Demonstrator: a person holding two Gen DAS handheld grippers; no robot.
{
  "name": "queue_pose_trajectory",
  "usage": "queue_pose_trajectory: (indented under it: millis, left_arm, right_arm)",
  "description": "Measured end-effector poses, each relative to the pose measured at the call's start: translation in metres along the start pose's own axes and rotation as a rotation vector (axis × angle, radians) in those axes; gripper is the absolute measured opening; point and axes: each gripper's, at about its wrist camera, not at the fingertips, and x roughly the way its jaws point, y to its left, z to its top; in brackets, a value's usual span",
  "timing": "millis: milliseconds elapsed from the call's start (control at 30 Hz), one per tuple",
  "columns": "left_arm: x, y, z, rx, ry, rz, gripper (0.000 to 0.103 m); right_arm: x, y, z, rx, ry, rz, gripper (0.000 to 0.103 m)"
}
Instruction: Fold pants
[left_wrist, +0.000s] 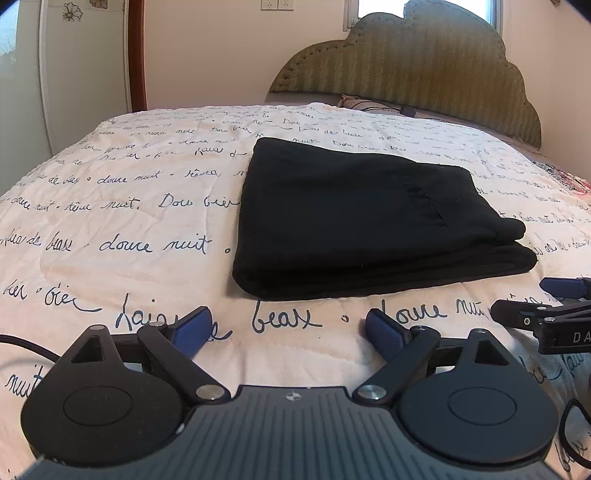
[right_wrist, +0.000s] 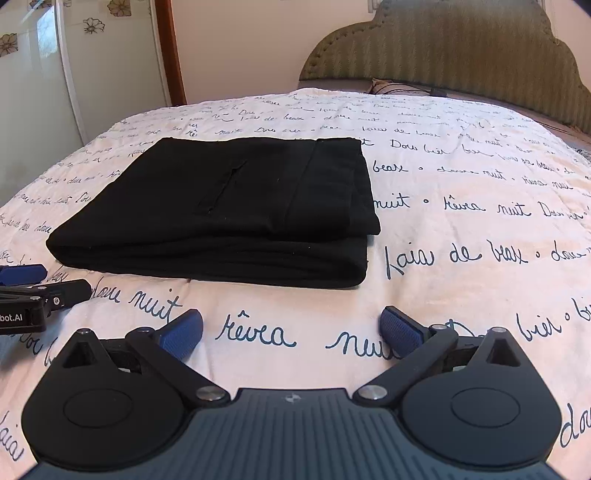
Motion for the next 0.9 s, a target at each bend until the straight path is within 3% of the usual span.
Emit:
queue_pose_trajectory:
  millis: [467, 900]
  left_arm:
    - [-0.002, -0.006, -0.001, 0.045, 0.026, 0.047, 0.097]
    - [-0.022, -0.004, -0.015, -0.019, 0.044, 0.069, 0.103]
  right_arm:
    - [0.0, 0.001, -0.005, 0.0, -0.027, -0.012, 0.103]
    - [-0.002, -0.002, -0.006, 0.021, -0.037, 0.0, 0.103]
